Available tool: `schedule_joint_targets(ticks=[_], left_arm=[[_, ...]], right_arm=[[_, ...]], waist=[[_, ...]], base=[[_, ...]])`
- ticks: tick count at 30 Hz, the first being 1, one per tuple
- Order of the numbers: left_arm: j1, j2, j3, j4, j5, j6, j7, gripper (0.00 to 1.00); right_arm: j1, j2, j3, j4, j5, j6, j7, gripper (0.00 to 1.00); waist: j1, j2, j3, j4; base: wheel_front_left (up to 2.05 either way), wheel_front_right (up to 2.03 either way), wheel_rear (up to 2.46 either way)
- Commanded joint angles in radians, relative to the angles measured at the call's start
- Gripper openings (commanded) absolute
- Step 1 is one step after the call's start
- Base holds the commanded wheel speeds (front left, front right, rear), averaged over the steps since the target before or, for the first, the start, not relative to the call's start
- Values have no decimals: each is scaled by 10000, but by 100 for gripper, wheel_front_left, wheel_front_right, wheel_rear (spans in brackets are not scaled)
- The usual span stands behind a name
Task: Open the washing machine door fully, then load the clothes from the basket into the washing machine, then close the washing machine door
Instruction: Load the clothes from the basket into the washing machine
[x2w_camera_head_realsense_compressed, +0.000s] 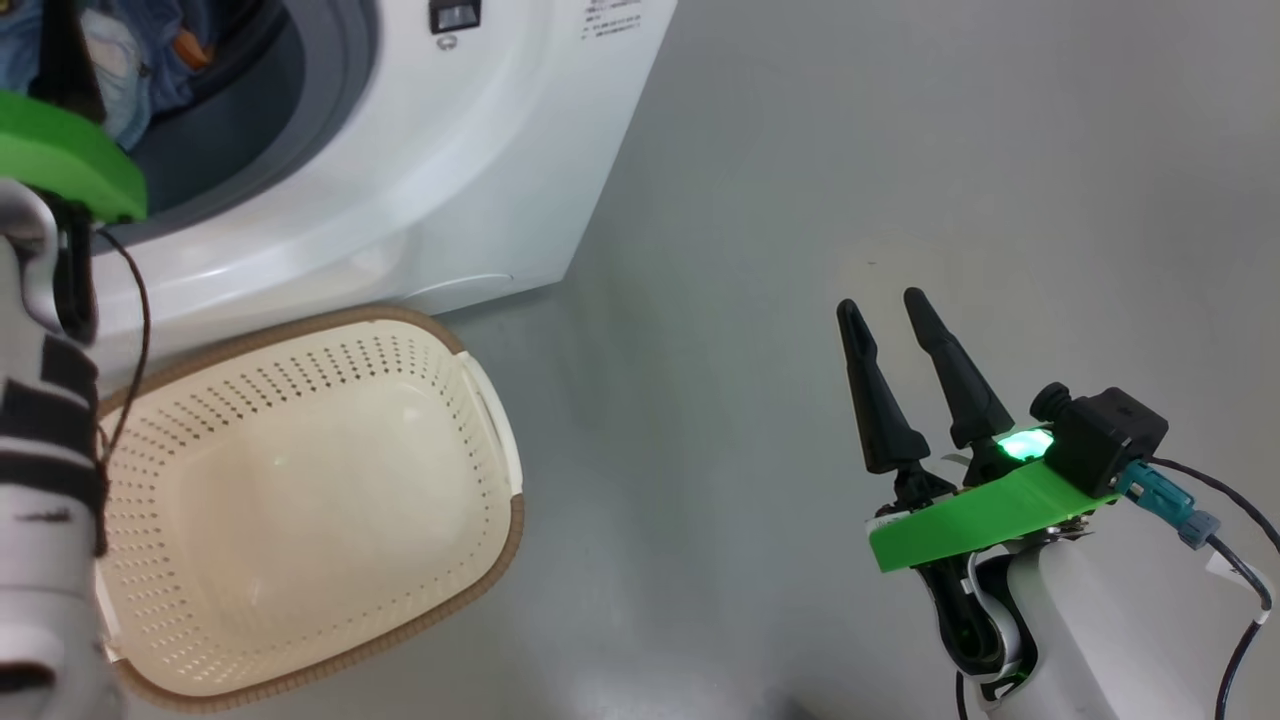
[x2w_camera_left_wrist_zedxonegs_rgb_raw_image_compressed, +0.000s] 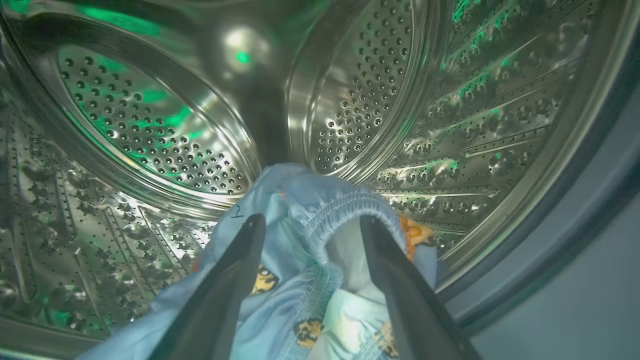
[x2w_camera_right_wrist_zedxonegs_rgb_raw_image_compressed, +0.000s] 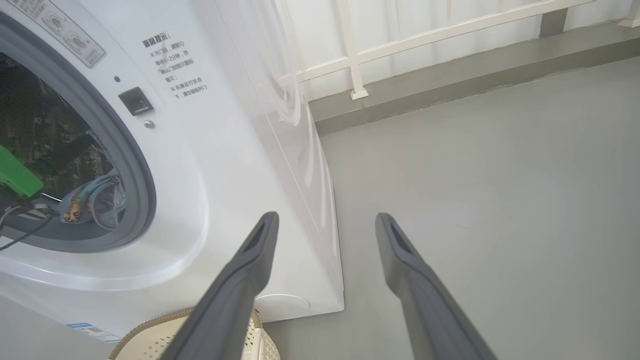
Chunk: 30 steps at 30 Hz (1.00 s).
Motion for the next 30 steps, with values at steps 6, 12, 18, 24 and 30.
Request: schedule_joint_targets(ticks=[6, 12, 18, 24, 30], left_arm=[[1634, 97, 323, -1842, 20, 148, -59, 100], [3012, -222, 589, -2904, 56, 240, -59, 100], [4202, -522, 822, -3662, 120, 206, -60, 100], [5211, -845, 1050, -4178, 167, 158, -60, 100], [6030, -1112, 1257, -4682, 261, 153, -60, 100]], right_arm=[[194, -293, 57, -164, -137, 46, -80, 100], [362, -580, 18, -114, -184, 46, -80, 100], [624, -910, 6, -63, -209, 46, -80, 100], [956, -1223, -77, -13, -223, 46, -80, 100], [1173, -1426, -138, 6, -228, 46, -80, 100]], waist=[[1, 0, -507, 281], [1, 0, -1073, 566], [1, 0, -1672, 879], [1, 0, -2186, 1215], [1, 0, -2519, 1486]], base=[[0, 0, 0], [0, 0, 0], [0, 0, 0], [0, 0, 0], [0, 0, 0]])
